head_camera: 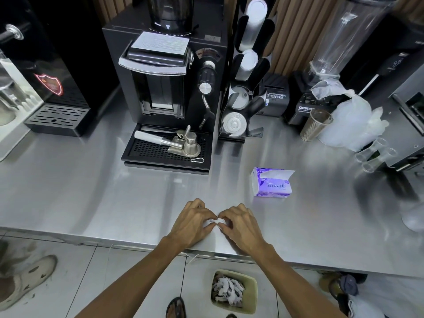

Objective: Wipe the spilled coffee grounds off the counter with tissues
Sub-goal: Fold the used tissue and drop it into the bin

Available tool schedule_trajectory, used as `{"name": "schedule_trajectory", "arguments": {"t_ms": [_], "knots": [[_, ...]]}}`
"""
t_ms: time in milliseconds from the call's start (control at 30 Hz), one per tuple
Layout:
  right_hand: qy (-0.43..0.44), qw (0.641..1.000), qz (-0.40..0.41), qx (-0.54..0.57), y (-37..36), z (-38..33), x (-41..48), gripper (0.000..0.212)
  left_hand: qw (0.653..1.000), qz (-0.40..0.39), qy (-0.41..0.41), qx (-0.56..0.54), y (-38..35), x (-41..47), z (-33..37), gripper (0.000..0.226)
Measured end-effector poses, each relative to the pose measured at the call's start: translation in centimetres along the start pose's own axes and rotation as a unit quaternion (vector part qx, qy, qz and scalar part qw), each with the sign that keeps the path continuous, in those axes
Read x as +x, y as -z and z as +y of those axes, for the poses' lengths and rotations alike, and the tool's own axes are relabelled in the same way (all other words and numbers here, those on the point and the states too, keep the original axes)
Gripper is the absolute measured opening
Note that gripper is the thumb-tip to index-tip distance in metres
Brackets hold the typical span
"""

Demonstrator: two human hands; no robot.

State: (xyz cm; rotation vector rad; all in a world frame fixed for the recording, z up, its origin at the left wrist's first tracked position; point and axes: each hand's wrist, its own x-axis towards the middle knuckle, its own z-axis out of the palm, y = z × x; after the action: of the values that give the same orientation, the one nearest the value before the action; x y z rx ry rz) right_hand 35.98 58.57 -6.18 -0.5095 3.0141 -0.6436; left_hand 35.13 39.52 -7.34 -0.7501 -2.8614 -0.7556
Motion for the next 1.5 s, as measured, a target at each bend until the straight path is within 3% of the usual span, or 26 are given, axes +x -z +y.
{"name": "schedule_trajectory", "arguments": {"t_ms": [367,733,933,1200,1500], "knots": [[-0.015,0.999,0.017,-0.038,-0.5,-0.5,-0.5,0.019,0.998,0.003,0.017,-0.055,-0.7,0.2,0.0,0.013],[-0.043,0.994,-0.013,-0.098,-1.0,-1.8,-0.9,0.026,0.992,-0.032,0.090,-0.077,-0.6,-0.7,1.3,0.020],[-0.004,0.995,-0.018,-0.102,-0.6,-1.5,-1.9,0.028,0.993,-0.040,0.069,-0.086,-0.7,-1.4,1.8,0.020],[0.010,0.999,0.019,-0.044,1.3,-0.6,-4.8,0.022,0.993,0.013,0.041,-0.113,-1.1,-2.3,4.4,0.024],[0.035,0.997,0.042,-0.054,2.4,1.4,-9.6,0.021,0.993,0.053,-0.008,-0.107,-2.7,-4.3,8.8,0.019]]}}
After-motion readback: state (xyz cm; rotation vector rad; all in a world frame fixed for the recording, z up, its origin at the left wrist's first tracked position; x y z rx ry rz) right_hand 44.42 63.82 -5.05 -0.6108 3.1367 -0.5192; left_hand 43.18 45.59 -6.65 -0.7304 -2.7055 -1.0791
